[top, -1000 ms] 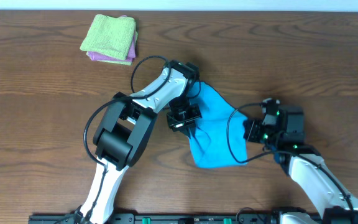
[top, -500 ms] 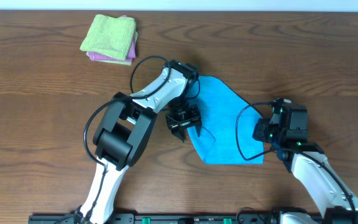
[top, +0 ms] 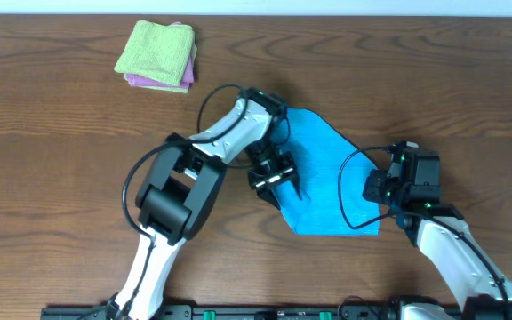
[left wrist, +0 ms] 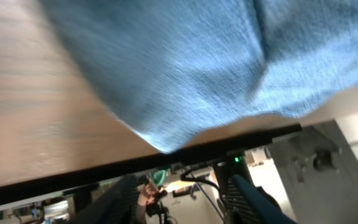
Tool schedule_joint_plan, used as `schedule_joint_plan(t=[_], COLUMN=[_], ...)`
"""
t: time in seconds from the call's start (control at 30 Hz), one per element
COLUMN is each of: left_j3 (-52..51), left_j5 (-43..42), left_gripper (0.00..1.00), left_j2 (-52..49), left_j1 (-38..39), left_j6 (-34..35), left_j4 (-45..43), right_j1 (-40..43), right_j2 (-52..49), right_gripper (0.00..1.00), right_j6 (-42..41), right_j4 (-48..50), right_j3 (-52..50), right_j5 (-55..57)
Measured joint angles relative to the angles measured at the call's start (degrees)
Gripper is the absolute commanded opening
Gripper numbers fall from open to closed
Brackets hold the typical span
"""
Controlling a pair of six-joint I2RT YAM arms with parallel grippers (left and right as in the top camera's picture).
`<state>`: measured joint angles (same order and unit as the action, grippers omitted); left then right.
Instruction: Fold the cloth
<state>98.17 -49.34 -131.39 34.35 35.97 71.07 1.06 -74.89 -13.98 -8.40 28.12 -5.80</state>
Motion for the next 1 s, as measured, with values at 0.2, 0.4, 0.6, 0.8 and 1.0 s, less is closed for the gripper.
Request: schedule_joint_plan(t=[0.2,0.4,0.6,0.8,1.0], left_j3=[0.00,0.00,0.00,0.00,0.00], left_j5=[-2.97,4.00,13.05,16.59,18.16], left_gripper=[0.61,0.58,0.55,0.29,0.06], left_j2=[0.00,0.00,0.00,0.00,0.00], left_j1=[2.86,3.28,3.74,5.66,6.69], left_j6=[3.76,8.07,10.05,10.93,10.71], left_j4=[-5.79,-11.37,-12.17,-12.20,-11.34], right_j1=[0.00,0.00,0.00,0.00,0.00], right_j2=[0.00,0.00,0.00,0.00,0.00], right_gripper=[0.02,0.04,0.04,0.04,0.04], right_j6=[0.00,0.00,0.00,0.00,0.00], right_j4=[-0.11,-0.15,-0.13,0.04,0.07], right_j3=[0.00,0.00,0.00,0.00,0.00], right_j5=[-0.15,-0.15,-0.15,-0.13,-0.13])
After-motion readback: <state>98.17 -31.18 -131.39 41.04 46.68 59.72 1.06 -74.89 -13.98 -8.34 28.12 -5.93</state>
